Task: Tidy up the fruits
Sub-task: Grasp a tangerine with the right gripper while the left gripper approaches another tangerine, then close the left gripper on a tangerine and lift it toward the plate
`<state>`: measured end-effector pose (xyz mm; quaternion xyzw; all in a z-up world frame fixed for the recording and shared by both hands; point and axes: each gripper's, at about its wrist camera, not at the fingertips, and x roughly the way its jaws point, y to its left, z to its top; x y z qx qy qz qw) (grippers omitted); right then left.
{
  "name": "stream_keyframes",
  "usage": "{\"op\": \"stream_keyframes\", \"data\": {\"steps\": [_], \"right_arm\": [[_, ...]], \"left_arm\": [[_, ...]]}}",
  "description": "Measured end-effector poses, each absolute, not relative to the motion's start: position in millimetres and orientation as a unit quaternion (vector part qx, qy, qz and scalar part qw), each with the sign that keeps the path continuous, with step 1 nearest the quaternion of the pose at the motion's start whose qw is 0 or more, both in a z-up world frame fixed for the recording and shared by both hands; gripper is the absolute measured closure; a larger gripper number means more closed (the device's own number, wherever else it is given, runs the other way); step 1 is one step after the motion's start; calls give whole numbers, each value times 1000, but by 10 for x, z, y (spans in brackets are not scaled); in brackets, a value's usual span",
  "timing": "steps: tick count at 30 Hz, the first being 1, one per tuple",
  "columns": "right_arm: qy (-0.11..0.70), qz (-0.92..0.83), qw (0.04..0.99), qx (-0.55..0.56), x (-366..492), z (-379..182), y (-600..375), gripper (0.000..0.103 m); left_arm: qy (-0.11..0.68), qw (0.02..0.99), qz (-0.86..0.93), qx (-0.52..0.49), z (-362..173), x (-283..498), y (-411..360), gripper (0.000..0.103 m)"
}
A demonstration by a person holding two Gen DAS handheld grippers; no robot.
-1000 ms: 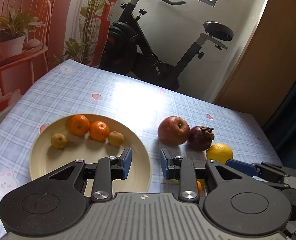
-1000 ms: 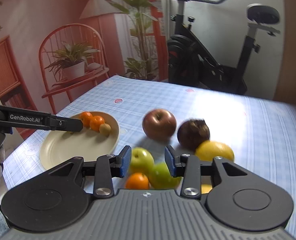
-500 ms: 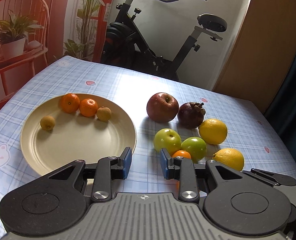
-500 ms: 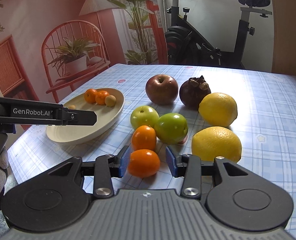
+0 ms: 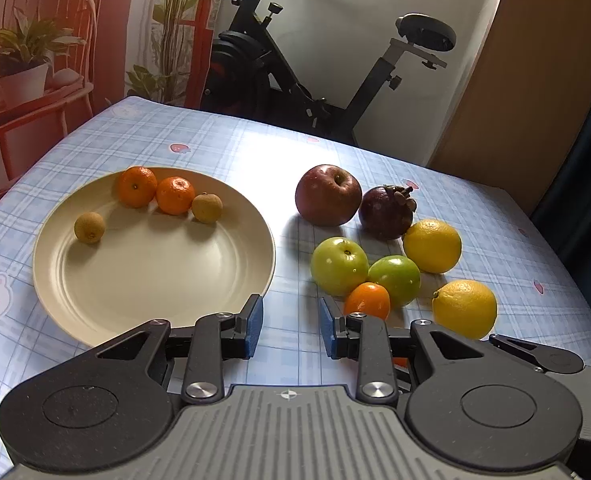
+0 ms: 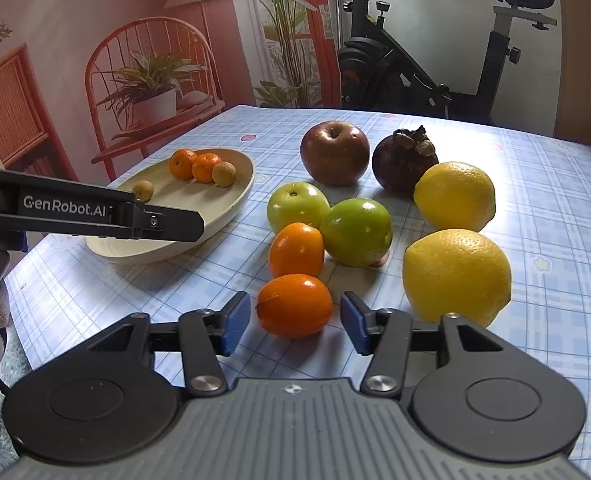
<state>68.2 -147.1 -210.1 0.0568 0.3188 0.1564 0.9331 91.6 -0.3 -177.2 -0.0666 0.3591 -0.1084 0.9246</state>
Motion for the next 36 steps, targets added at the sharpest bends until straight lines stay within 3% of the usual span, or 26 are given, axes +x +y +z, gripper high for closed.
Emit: {"op": "stream_keyframes", "data": {"steps": [29,32,34,36], "right_arm": [[316,126,939,58,461,-2119,-1866,57],[316,128,938,59,469,-2119,-1874,57],[316,129,938,58,464,-2118,-1862,57],[316,130,938,57,464,-2117,-1859,57]], "left_arm": [[405,891,-201,-39,-2080,1306,-489,59],[410,888,-202,-36,-2109,1341,-517,59],[410,888,-206,-35,-2118,1345,-522,67],[410,888,-205,-30,-2104,1323,-524,67]]}}
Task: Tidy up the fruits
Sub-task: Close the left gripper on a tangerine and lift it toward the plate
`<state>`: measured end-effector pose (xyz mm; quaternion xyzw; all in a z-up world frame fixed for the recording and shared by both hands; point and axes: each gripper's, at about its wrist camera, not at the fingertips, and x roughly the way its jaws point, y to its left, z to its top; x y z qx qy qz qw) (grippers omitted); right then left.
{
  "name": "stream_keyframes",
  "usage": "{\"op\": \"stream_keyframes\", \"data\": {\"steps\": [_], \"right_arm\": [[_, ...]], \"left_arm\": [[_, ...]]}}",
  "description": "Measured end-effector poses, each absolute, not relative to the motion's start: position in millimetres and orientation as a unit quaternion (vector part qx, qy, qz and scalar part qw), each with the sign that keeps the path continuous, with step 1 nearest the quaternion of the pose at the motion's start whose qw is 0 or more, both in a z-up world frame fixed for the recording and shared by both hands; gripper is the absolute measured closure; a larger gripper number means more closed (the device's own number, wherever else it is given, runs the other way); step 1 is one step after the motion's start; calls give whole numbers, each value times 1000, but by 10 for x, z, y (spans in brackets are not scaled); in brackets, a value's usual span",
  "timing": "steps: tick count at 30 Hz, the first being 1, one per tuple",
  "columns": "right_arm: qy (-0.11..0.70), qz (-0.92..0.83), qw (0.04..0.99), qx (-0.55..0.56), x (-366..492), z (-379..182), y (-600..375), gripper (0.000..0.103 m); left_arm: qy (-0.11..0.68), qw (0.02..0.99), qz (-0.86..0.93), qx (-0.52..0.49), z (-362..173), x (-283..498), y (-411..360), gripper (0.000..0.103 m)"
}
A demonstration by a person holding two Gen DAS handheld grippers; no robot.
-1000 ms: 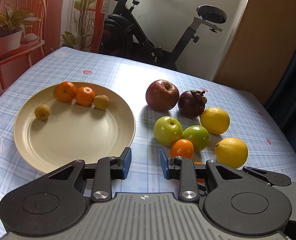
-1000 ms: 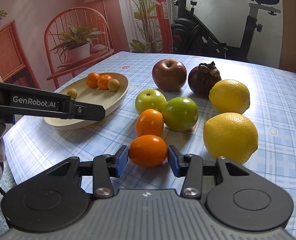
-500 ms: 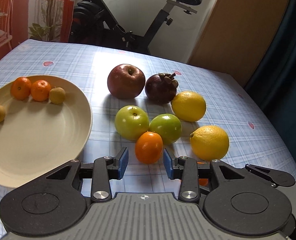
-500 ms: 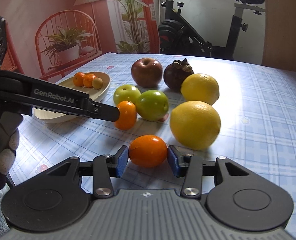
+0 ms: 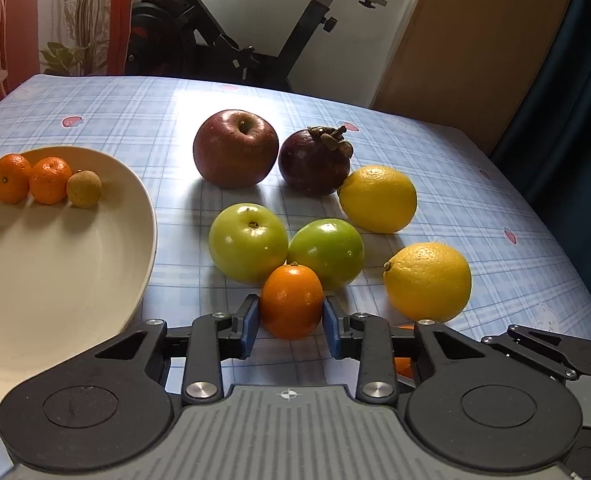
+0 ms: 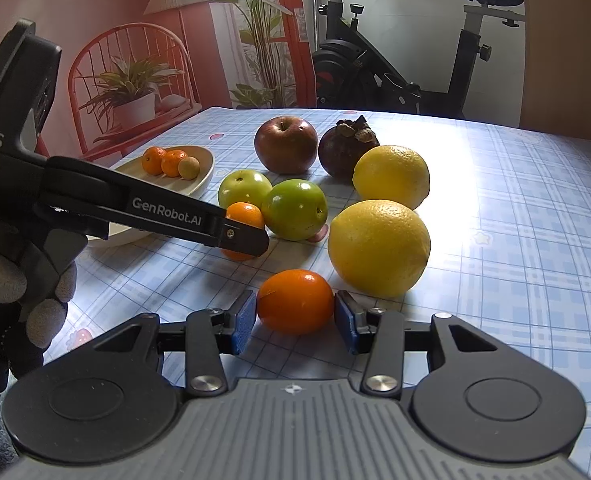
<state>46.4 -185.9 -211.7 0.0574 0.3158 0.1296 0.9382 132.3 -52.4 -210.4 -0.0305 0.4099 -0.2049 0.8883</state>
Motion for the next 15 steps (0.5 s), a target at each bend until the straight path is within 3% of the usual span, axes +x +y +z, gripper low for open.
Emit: {"op": "stream_keyframes", "data": {"steps": [15], "right_arm": [[307,135,940,66,483,-2033,-1832,57]], "left_arm": [[387,904,-173,-65,-1733,1113,-61,67]]}}
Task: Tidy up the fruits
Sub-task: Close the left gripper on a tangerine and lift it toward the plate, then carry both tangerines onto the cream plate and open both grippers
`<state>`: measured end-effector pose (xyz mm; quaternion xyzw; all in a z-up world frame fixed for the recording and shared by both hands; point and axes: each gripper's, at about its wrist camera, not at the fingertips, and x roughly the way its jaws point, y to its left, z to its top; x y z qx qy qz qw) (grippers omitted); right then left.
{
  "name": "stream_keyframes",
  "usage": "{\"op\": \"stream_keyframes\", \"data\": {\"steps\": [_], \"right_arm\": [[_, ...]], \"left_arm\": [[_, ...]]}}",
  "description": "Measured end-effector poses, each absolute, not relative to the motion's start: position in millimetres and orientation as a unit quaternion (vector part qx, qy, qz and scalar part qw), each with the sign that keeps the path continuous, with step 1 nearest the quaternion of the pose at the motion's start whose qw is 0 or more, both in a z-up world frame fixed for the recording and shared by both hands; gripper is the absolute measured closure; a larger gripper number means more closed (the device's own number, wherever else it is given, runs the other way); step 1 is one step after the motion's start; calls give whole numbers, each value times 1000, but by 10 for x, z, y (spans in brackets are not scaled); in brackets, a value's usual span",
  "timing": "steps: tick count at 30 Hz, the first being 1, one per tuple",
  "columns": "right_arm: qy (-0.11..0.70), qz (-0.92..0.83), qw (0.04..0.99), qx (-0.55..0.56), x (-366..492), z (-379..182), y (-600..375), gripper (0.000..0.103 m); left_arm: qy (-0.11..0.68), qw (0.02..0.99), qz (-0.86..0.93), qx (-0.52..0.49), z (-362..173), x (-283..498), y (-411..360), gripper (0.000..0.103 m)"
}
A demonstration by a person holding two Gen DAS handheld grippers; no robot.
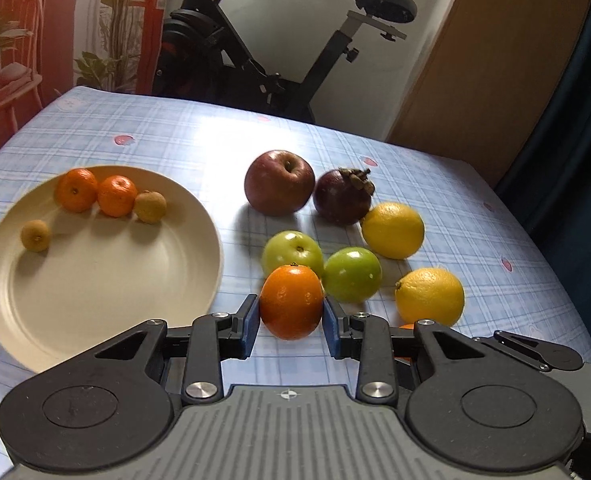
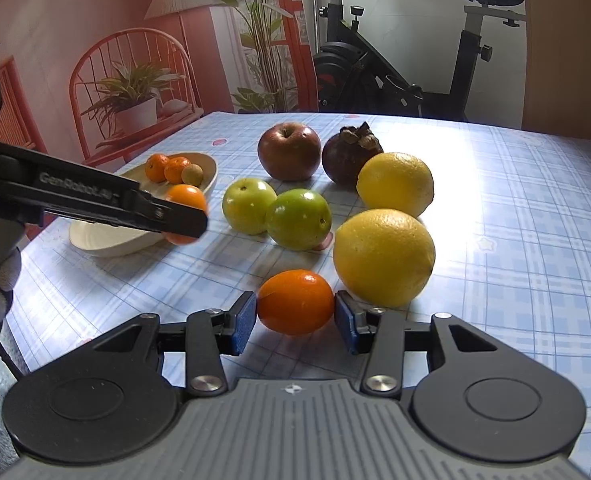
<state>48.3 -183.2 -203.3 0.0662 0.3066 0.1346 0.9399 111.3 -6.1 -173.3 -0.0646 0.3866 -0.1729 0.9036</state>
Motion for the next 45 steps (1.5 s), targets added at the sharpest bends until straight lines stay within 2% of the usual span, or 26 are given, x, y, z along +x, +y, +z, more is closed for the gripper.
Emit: {"op": "stream_keyframes", "data": {"steps": [12,22,30,45], "right_arm": [[280,177,941,76,792,-1661,-1704,57],[249,236,939,-17,1386,-1315,-1062,57],[286,270,916,-83,1864,-1533,-488,57],[354,267,893,-76,2205,-1843,-385,58]], "left_arm": [[377,914,-84,-120,-1459,1293,725,67],[388,913,-51,-116,-1468,1537,1189,67],[423,897,-58,-115,-1736,1666,1320,67],[434,892,-56,-112,-1884,1858,1416,67]]}}
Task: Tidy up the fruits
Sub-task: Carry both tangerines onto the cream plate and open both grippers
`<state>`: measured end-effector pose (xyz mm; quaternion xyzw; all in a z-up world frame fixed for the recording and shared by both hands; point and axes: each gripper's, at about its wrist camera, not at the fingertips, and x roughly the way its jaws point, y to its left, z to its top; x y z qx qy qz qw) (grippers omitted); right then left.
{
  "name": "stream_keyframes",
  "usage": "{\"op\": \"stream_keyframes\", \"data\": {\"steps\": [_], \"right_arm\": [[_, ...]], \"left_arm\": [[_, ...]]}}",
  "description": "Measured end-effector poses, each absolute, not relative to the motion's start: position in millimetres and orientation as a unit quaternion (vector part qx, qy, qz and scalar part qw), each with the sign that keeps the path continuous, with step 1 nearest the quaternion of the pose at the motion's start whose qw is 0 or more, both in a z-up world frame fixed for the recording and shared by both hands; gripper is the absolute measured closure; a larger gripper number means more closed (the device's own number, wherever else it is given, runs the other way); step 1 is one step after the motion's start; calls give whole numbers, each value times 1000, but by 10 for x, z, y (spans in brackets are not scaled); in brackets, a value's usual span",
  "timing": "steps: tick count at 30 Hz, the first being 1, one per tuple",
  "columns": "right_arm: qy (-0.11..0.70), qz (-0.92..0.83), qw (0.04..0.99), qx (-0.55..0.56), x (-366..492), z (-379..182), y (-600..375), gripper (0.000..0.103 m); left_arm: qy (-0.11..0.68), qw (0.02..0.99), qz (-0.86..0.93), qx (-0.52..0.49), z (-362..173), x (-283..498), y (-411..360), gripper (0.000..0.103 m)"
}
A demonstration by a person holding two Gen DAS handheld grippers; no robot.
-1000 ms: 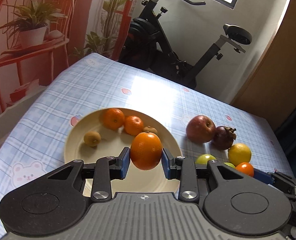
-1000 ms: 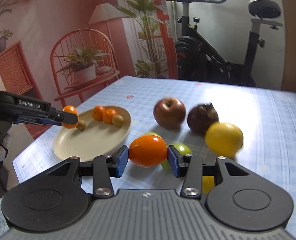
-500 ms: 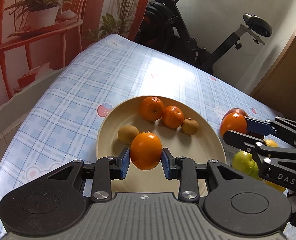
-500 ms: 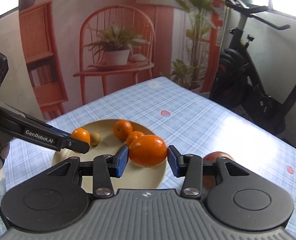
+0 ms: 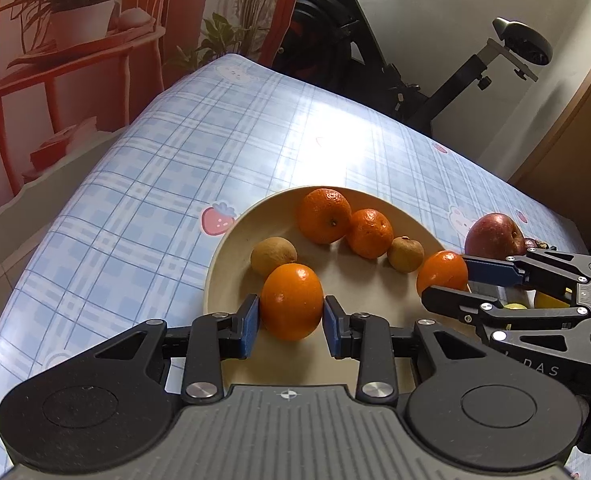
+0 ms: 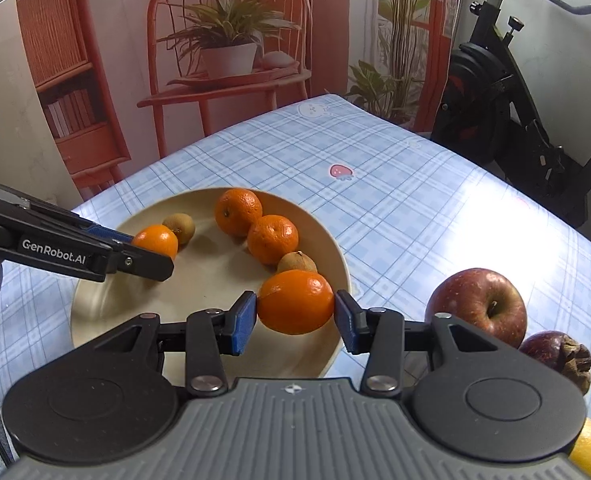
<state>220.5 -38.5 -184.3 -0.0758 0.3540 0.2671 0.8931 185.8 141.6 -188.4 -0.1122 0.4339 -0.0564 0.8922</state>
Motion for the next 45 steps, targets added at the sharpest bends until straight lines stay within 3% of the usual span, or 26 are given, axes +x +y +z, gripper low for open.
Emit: {"op": "stream_keyframes", "data": {"steps": [37,45], "right_arm": [[346,257,899,-74,2203,-1870,-339,56],[329,255,907,-67,2103,-1773,-379,53]], "left_arm": [[408,909,-30,-78,-1860,1975,1365,66],[400,913,-27,-82,-1751,1920,1352,51]]}}
